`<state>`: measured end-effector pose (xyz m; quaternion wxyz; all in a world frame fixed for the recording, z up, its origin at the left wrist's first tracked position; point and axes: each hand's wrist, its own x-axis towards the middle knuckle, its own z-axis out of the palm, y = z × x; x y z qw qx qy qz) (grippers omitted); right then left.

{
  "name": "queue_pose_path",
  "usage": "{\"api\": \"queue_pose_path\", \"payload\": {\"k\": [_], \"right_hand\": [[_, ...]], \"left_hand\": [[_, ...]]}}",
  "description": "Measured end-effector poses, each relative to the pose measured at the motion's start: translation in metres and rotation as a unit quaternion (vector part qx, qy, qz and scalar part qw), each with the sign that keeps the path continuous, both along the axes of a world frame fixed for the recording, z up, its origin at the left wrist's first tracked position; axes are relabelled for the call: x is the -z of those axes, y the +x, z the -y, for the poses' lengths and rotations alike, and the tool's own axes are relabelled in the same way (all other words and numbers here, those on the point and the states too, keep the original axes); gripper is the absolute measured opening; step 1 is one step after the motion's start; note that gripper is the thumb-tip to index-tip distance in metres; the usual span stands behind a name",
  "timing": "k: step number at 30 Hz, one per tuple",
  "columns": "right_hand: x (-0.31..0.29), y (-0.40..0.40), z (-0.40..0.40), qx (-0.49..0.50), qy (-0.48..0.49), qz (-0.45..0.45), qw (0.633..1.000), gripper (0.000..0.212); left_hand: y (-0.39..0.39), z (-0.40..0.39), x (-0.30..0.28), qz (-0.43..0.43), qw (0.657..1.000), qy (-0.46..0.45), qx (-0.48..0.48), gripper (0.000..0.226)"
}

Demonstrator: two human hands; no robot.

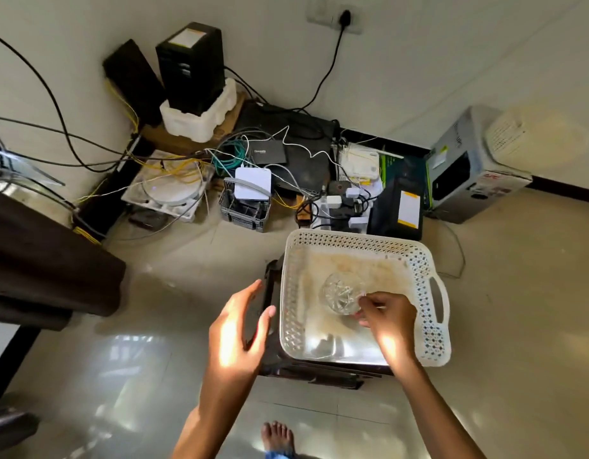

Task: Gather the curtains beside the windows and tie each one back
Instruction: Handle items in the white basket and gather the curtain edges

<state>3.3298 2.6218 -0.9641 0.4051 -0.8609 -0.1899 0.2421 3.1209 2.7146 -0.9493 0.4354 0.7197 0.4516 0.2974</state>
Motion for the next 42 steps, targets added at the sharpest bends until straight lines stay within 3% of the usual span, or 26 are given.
{"api": "queue_pose_path", "payload": {"k": [6, 12, 14, 16, 19, 21, 24, 25, 28, 30, 36, 39, 42], "right_hand": [[0.06, -0.001, -0.018, 0.039, -0.046, -0.05, 0.997, 0.015], [0.073, -0.015, -0.023, 0.056, -0.052, -0.061, 0.995, 0.008], [0.072, -0.016, -0.02, 0.05, -0.07, -0.069, 0.994, 0.017], [0.061, -0.02, -0.016, 0.024, -0.122, -0.007, 0.992, 0.027], [0.03, -0.041, -0.015, -0.014, -0.147, 0.128, 0.981, 0.02], [0.018, -0.067, -0.02, -0.056, -0.123, 0.155, 0.979, 0.02], [0.007, -0.134, -0.042, -0.176, -0.033, 0.165, 0.97, 0.04], [0.002, -0.16, -0.049, -0.219, -0.008, 0.162, 0.962, 0.035], [-0.002, -0.266, -0.071, -0.354, 0.032, 0.14, 0.924, 0.003], [0.004, -0.331, -0.076, -0.449, 0.063, 0.139, 0.88, 0.01], [0.022, -0.539, -0.063, -0.678, 0.084, 0.015, 0.73, 0.016], [0.027, -0.636, -0.055, -0.742, 0.11, 0.031, 0.661, 0.028], [0.028, -0.727, -0.057, -0.775, 0.101, -0.034, 0.622, 0.014]], "left_hand": [[-0.009, 0.007, 0.015, 0.015, 0.999, -0.039, -0.031, 0.036], [-0.025, 0.005, 0.023, -0.016, 0.997, -0.04, -0.066, 0.034], [-0.033, 0.004, 0.023, -0.023, 0.995, -0.043, -0.083, 0.033], [-0.044, 0.007, 0.02, -0.015, 0.994, -0.038, -0.1, 0.033], [-0.072, 0.014, 0.01, 0.015, 0.988, -0.054, -0.142, 0.025], [-0.099, 0.02, 0.006, 0.005, 0.985, -0.026, -0.173, 0.023], [-0.157, 0.031, 0.001, 0.009, 0.969, -0.004, -0.247, 0.027], [-0.176, 0.036, -0.001, 0.009, 0.961, 0.008, -0.275, 0.025], [-0.256, 0.056, -0.007, 0.013, 0.916, 0.057, -0.396, 0.021], [-0.305, 0.068, -0.013, 0.006, 0.877, 0.079, -0.473, 0.022], [-0.467, 0.111, -0.016, -0.036, 0.737, 0.081, -0.669, 0.021], [-0.536, 0.12, -0.008, -0.031, 0.677, 0.071, -0.732, 0.022], [-0.587, 0.118, -0.004, -0.012, 0.635, 0.082, -0.768, 0.022]]}}
